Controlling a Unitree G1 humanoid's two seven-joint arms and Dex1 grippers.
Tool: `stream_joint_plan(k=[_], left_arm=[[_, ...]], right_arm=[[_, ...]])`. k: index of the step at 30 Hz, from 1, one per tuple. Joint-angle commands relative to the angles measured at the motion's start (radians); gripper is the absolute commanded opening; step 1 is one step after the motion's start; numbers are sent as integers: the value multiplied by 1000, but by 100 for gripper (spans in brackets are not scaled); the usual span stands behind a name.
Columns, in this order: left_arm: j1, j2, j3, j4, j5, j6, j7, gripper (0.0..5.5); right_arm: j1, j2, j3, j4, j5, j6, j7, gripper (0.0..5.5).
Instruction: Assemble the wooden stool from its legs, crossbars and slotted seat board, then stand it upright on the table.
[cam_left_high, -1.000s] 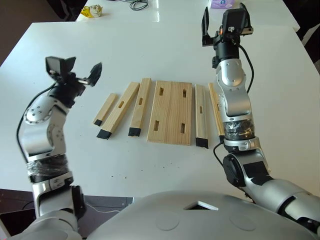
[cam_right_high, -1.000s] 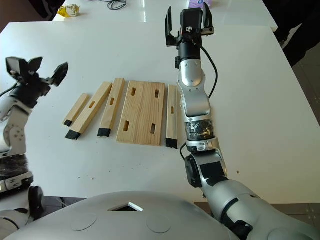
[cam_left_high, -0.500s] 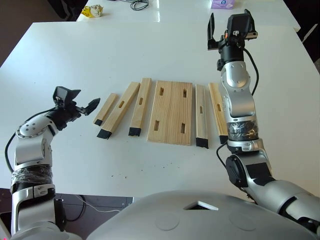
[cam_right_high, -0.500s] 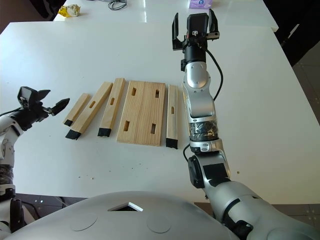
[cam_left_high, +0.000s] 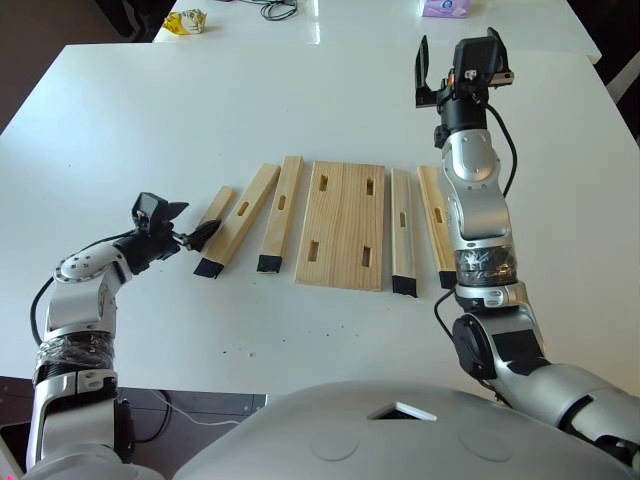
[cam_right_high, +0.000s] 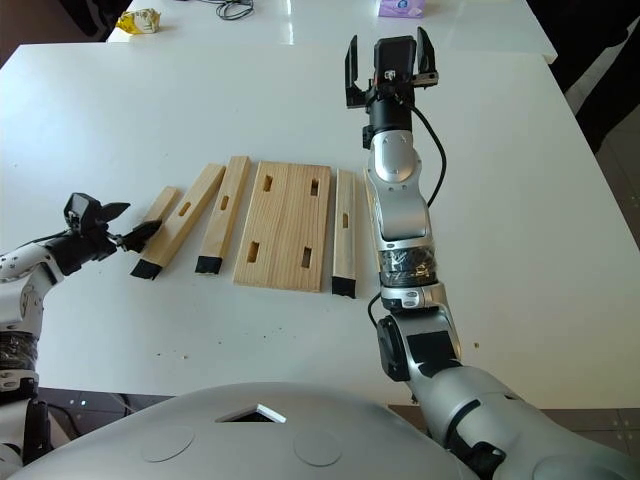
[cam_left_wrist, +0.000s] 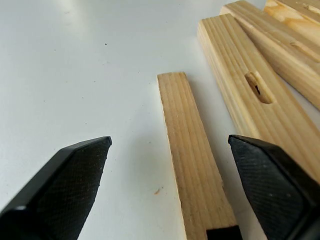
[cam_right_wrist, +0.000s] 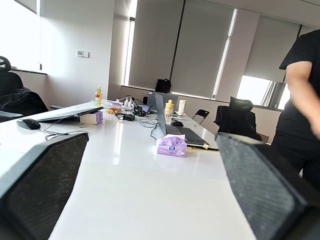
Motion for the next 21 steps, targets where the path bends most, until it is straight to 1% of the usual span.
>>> stream_joint_plan(k=[1,6,14,15,17,21], left_arm=[[3,23,-10,-19,0,13,-26,434],[7,54,-37,6,26,12,-63,434],[-14,100,-75,81,83,13,-67,434],[-14,103,-77,81,83,21,-63,416],[-2,104,-77,58,79,44,-47,397],[53,98,-78,-40,54,98,-42,343]], right_arm=[[15,-1,-1,-21,2,15,-1,467],[31,13,7,-33,-2,19,-10,467],[46,29,0,-48,2,27,-27,467],[46,31,-1,-50,2,27,-30,467],[45,34,-2,-53,0,26,-36,467],[53,41,-4,-62,-2,28,-48,467]])
